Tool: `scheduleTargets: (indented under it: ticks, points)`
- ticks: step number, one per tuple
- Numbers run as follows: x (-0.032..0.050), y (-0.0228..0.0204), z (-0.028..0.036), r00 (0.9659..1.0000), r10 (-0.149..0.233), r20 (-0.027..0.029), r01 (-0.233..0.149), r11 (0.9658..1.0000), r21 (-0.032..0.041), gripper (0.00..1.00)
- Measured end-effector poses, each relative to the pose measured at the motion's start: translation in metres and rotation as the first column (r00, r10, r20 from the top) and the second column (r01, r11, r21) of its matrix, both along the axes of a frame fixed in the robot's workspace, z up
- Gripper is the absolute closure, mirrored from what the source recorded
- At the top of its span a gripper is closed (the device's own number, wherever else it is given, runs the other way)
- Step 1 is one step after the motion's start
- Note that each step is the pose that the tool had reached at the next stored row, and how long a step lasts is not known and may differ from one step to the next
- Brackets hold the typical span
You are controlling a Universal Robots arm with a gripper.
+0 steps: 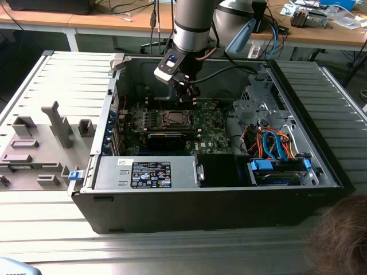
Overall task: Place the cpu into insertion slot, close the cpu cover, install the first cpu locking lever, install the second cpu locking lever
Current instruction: 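Install the first cpu locking lever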
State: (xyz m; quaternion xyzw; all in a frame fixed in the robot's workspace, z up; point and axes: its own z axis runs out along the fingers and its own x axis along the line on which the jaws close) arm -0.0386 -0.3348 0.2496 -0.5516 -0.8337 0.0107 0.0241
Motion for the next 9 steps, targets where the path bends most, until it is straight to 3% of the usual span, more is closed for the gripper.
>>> scheduleTargets:
  ticks: [9]
  points:
    - [0.0000,0.0000,0.0000,0.9996,0.027,0.0000,-0.027,0.9996,0.0000,0.89]
